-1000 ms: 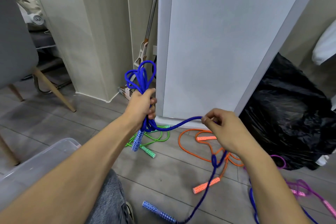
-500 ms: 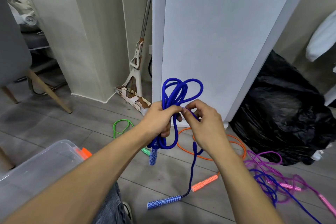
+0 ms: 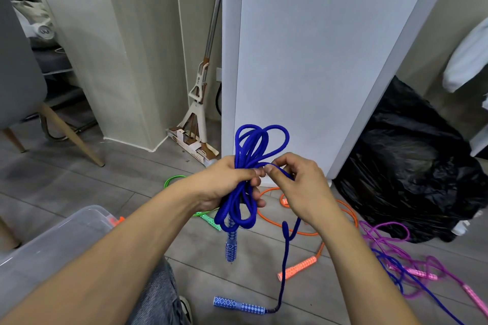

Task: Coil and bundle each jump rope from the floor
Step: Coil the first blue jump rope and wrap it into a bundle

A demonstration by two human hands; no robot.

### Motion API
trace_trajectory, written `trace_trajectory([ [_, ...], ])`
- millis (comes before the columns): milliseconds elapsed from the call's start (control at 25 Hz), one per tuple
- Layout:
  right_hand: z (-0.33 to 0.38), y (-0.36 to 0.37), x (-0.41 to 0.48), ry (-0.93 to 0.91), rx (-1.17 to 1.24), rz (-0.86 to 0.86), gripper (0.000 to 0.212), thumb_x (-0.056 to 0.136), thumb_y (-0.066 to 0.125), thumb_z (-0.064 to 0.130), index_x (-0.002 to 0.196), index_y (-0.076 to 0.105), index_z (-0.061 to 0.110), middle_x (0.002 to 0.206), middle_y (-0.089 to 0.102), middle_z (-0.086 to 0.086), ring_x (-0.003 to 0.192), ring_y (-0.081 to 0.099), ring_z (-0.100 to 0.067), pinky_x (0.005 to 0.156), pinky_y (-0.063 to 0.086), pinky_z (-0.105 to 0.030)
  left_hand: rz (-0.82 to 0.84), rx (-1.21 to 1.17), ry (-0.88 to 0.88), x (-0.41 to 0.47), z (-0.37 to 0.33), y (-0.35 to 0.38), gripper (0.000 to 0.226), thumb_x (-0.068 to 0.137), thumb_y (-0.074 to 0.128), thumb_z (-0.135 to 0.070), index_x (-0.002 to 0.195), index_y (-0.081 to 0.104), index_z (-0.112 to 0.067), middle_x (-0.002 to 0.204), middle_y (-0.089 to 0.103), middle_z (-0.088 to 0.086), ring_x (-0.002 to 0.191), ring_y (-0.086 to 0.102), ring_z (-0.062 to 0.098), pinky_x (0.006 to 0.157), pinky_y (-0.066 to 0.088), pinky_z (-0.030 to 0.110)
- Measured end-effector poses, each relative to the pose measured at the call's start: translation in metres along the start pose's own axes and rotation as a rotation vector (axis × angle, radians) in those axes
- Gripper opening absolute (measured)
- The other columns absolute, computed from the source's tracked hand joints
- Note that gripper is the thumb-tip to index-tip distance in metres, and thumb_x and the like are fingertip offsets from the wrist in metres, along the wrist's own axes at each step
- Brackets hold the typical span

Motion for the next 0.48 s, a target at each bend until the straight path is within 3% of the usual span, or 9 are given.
trace_trajectory([
  [80,-0.006,0.000,0.002,0.023,-0.011,0.086,0.018,0.096,0.062,0.038,0.083,0.067,0.026,0.055,0.048,0.008,0.047,0.040,-0.005,0.052,0.037,-0.021,-0.151,-0.048,0.036,0.004,-0.001,-0.004,0.010,0.099,0.054,-0.008,0.092,0.060,-0.005,0.060,0.041,0.001,0.044,0.039,0.012,0.044,0.044,0.027],
  [200,-0.017,-0.005,0.004,0.088,-0.025,0.177,0.030,0.097,0.060,0.039,0.073,0.068,0.022,0.051,0.045,0.009,0.043,0.037,-0.005,0.055,0.035,-0.026,-0.484,-0.149,0.180,0.010,-0.007,-0.023,0.012,0.100,0.050,-0.007,0.088,0.053,-0.008,0.059,0.033,0.000,0.035,0.027,0.007,0.035,0.027,0.018],
  [280,-0.020,-0.014,0.004,0.122,-0.043,0.208,0.033,0.098,0.059,0.038,0.072,0.068,0.018,0.050,0.044,0.009,0.040,0.034,-0.005,0.051,0.030,-0.025,-0.752,-0.177,0.287,0.012,-0.010,-0.045,0.015,0.099,0.049,-0.009,0.084,0.049,-0.010,0.054,0.036,0.000,0.033,0.029,0.009,0.035,0.028,0.017],
  [360,-0.021,-0.024,0.003,0.154,-0.026,0.229,0.033,0.099,0.058,0.036,0.076,0.069,0.014,0.046,0.039,0.008,0.037,0.030,-0.005,0.045,0.028,-0.022,-1.001,-0.173,0.296,0.010,-0.010,-0.071,0.019,0.097,0.052,-0.015,0.078,0.049,-0.012,0.053,0.043,0.000,0.041,0.038,0.017,0.045,0.037,0.024],
  [480,-0.021,-0.032,0.002,0.178,-0.004,0.197,0.033,0.101,0.055,0.032,0.079,0.068,0.011,0.042,0.037,0.008,0.033,0.031,-0.004,0.038,0.027,-0.014,-1.146,-0.196,0.213,0.008,-0.005,-0.092,0.024,0.096,0.055,-0.019,0.074,0.047,-0.015,0.056,0.044,0.002,0.048,0.039,0.021,0.054,0.040,0.029],
])
Point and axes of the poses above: each hand's wrist, its own x-axis towards the middle knuckle, its own y-axis out of the palm, z = x × y, the point moved 3 cm from there along x, towards the middle knuckle
